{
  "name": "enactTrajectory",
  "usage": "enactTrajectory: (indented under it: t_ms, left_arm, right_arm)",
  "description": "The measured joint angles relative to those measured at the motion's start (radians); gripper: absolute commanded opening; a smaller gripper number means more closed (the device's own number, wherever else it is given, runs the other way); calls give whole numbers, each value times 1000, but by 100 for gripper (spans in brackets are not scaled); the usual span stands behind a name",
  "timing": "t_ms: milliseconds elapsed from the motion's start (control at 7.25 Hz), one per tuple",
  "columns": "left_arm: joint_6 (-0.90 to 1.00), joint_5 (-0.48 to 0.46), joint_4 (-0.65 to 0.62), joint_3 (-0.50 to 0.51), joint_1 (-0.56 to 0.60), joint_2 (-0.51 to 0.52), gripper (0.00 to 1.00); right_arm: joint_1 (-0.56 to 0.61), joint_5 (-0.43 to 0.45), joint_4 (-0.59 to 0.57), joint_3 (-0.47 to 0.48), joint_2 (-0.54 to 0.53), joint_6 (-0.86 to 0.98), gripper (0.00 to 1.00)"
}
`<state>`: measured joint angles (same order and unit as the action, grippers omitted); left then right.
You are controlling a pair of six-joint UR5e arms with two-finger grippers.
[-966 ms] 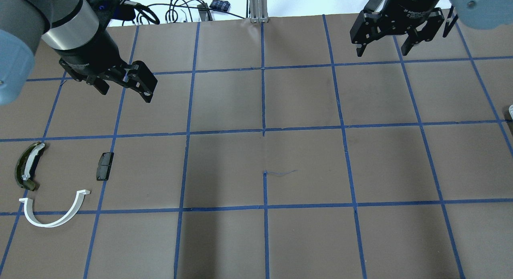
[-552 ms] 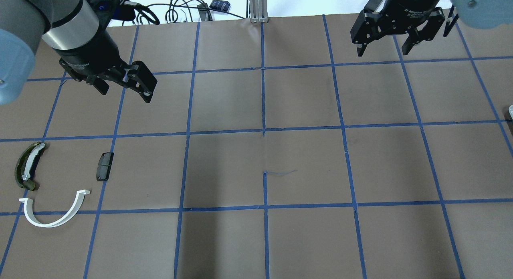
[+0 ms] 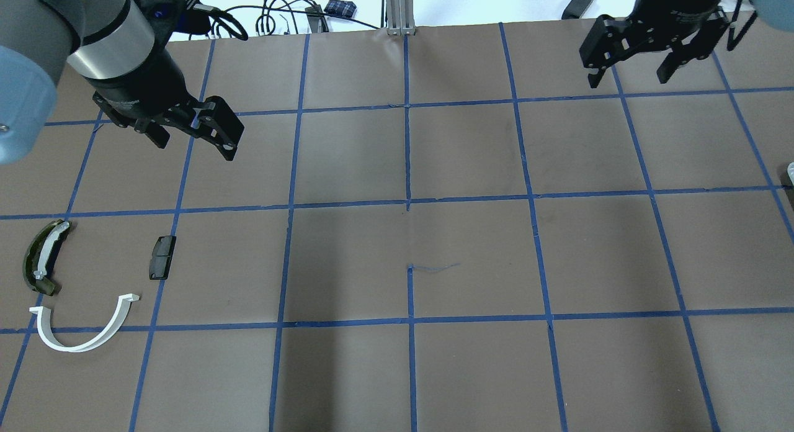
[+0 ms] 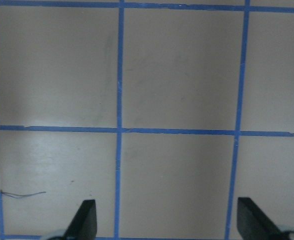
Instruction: Place bearing gear from tray to pile
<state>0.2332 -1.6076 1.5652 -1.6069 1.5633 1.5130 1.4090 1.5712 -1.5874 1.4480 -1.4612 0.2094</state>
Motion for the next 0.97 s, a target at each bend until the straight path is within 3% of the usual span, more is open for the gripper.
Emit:
enactTrajectory:
  t_ms: [552, 966]
  left_arm:
    - [-6, 7, -1, -1, 1, 9, 100]
    - [-5, 8, -10, -2, 1, 24, 100]
  right_arm:
    - [-372, 46, 5, 9, 12, 564, 100]
    - [-603, 69, -65, 11, 138, 1054, 100]
